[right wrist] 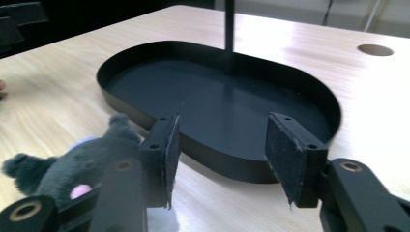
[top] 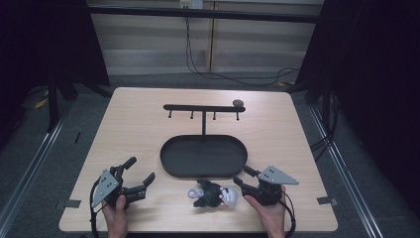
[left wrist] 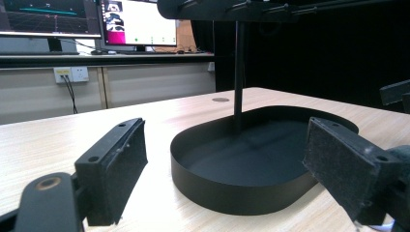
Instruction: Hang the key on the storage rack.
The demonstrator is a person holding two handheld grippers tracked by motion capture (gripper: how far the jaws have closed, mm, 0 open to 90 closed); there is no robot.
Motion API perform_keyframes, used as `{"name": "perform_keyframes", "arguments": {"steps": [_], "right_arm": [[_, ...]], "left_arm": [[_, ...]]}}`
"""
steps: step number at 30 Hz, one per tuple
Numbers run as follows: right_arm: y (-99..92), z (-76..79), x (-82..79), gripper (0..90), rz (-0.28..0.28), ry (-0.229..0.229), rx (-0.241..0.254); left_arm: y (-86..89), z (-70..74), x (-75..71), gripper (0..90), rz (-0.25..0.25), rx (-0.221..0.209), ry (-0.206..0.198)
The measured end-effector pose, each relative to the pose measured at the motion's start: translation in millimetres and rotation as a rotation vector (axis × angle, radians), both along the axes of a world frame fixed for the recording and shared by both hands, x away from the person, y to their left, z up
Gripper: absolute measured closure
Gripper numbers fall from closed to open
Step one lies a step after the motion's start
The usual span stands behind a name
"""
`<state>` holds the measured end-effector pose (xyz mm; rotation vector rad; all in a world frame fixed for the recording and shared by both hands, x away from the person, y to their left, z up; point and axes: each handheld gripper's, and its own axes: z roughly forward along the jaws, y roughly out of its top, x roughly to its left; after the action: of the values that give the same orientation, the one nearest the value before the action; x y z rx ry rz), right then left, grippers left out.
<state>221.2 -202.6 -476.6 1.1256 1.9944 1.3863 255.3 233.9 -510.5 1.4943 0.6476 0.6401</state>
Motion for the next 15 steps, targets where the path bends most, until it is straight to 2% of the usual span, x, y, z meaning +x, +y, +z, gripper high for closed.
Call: {"name": "perform_keyframes", "arguments": {"steps": [4, 5, 8, 9, 10, 11, 15], "right_arm": [[2.9, 5.2, 3.1, 47.4, 0.028, 0.016, -0.005], [4.9, 9.0, 4.9, 44.9, 0.057, 0.023, -0.001], [7.4, 12.6, 7.2, 43.7, 0.073, 0.038, -0.022], [10.2, 16.1, 9.4, 43.6, 0.095, 0.05, -0.031], [11.6, 18.0, 10.5, 45.6, 0.106, 0.051, -0.04], [12.9, 19.8, 11.5, 51.9, 0.121, 0.055, -0.047], [18.4, 26.0, 15.5, 54.8, 0.156, 0.059, -0.062]], "left_arm": [[0.0, 0.0, 0.0, 15.3, 0.0, 0.0, 0.0], [0.0, 0.0, 0.0, 15.3, 0.0, 0.0, 0.0], [0.0, 0.0, 0.0, 15.3, 0.0, 0.0, 0.0], [0.0, 0.0, 0.0, 15.3, 0.0, 0.0, 0.0], [0.0, 0.0, 0.0, 15.3, 0.0, 0.0, 0.0], [0.0, 0.1, 0.0, 15.3, 0.001, 0.0, -0.001], [0.0, 0.0, 0.0, 15.3, 0.0, 0.0, 0.0]]}}
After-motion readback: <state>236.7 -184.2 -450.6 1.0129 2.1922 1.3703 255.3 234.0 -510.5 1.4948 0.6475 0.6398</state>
